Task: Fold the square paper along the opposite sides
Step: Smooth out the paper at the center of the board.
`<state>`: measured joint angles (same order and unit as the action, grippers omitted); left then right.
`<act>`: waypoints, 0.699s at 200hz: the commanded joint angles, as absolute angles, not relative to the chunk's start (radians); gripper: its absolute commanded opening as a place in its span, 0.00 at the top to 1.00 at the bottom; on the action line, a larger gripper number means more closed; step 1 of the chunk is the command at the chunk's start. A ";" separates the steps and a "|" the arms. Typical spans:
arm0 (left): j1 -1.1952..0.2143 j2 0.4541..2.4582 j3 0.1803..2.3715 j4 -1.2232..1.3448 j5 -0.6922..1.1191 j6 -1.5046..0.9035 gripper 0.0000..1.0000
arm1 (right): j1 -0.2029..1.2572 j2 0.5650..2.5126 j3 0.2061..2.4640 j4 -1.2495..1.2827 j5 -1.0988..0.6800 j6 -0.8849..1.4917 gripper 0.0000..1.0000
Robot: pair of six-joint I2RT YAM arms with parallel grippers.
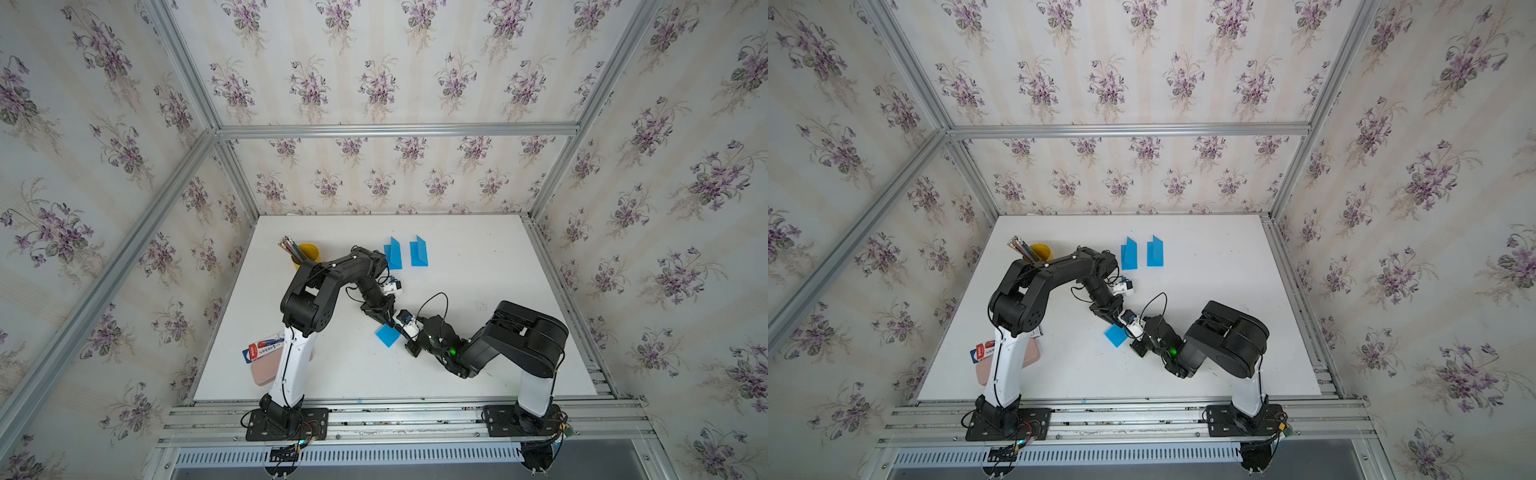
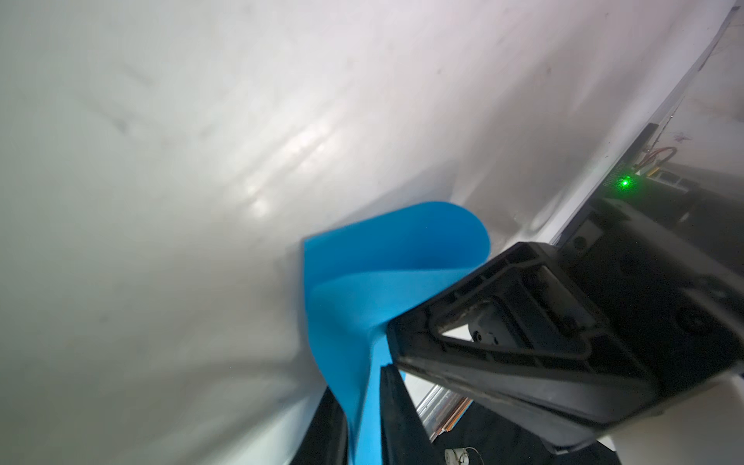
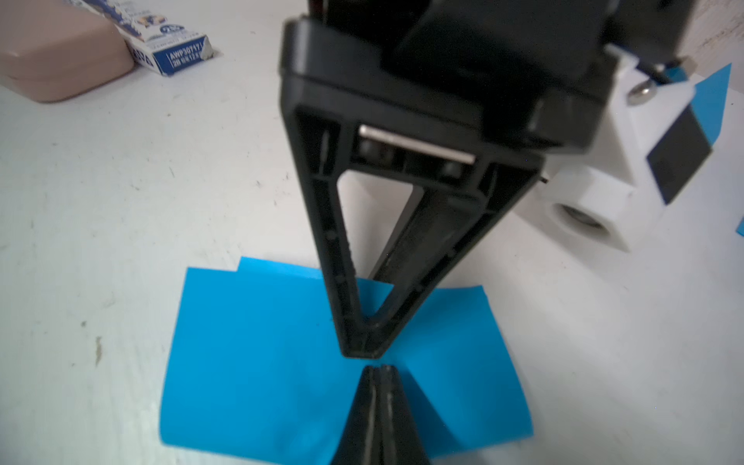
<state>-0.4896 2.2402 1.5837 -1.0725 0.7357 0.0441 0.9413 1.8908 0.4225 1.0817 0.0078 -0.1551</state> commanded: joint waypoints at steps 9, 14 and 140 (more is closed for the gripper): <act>-0.489 2.238 1.569 -1.041 0.714 0.038 0.81 | 0.951 1.895 0.404 1.037 0.073 -0.157 1.00; -0.490 2.236 1.565 -1.037 0.717 0.034 0.81 | 0.951 1.895 0.404 1.037 0.077 -0.156 1.00; -0.489 2.258 1.572 -1.090 0.660 0.057 0.99 | 0.962 1.748 0.344 1.137 0.001 -0.105 1.00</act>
<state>-0.4911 2.2406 1.5600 -1.0580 0.7532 0.0265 0.9600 1.7603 0.3374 1.0676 0.0391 -0.1101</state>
